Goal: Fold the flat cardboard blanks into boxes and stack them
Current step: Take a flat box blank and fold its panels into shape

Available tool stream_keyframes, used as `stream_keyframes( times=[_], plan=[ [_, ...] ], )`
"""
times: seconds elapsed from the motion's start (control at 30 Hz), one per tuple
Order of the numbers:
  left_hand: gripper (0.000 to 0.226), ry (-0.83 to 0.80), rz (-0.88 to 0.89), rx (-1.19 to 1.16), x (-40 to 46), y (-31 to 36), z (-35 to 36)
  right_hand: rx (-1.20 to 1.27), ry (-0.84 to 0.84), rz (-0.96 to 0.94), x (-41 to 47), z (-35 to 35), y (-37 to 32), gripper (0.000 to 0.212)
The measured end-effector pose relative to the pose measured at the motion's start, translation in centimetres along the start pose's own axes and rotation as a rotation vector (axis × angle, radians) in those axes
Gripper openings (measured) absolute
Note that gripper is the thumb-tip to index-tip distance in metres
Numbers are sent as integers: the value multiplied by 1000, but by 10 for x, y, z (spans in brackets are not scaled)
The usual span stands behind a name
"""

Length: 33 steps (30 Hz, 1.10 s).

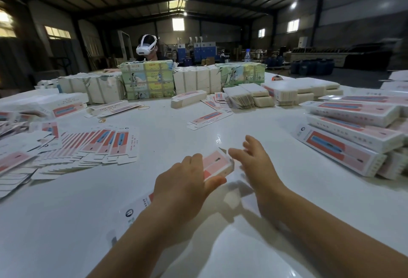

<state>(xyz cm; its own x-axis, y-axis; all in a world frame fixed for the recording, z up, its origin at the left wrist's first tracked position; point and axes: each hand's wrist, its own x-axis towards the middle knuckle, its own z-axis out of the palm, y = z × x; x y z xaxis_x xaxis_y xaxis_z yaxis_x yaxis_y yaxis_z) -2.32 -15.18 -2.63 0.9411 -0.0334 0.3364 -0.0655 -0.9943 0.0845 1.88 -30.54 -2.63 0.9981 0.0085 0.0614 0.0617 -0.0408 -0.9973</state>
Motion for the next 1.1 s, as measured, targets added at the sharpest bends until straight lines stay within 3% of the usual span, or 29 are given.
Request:
stream_keyframes(
  times=[0.07, 0.13, 0.23, 0.33, 0.37, 0.47, 0.7, 0.93, 1.1],
  plan=[
    [56, 6, 22, 0, -1, 2, 0, 429, -125, 312, 3, -1, -3, 55],
    [57, -12, 40, 27, -2, 4, 1, 603, -220, 394, 0, -2, -5, 34],
    [57, -12, 61, 51, -3, 4, 2, 245, -215, 106, -5, 3, 2, 15],
    [44, -43, 94, 145, -5, 6, 0, -438, -125, -337, -10, 9, 10, 27],
    [43, -75, 140, 208, -4, 7, -1, -562, -111, -410, -11, 10, 11, 31],
    [50, -122, 247, 303, -6, 8, -3, -604, -124, -472, -13, 11, 14, 31],
    [65, 133, 56, 141, -4, 1, -1, 200, -282, -43, -8, 7, -1, 35],
    [69, 204, 107, 186, -4, -2, 4, 386, -343, 93, -3, 0, -5, 22],
    [72, 235, 134, 148, -5, -4, 3, 381, -336, 30, -6, -1, -7, 42]
  ],
)
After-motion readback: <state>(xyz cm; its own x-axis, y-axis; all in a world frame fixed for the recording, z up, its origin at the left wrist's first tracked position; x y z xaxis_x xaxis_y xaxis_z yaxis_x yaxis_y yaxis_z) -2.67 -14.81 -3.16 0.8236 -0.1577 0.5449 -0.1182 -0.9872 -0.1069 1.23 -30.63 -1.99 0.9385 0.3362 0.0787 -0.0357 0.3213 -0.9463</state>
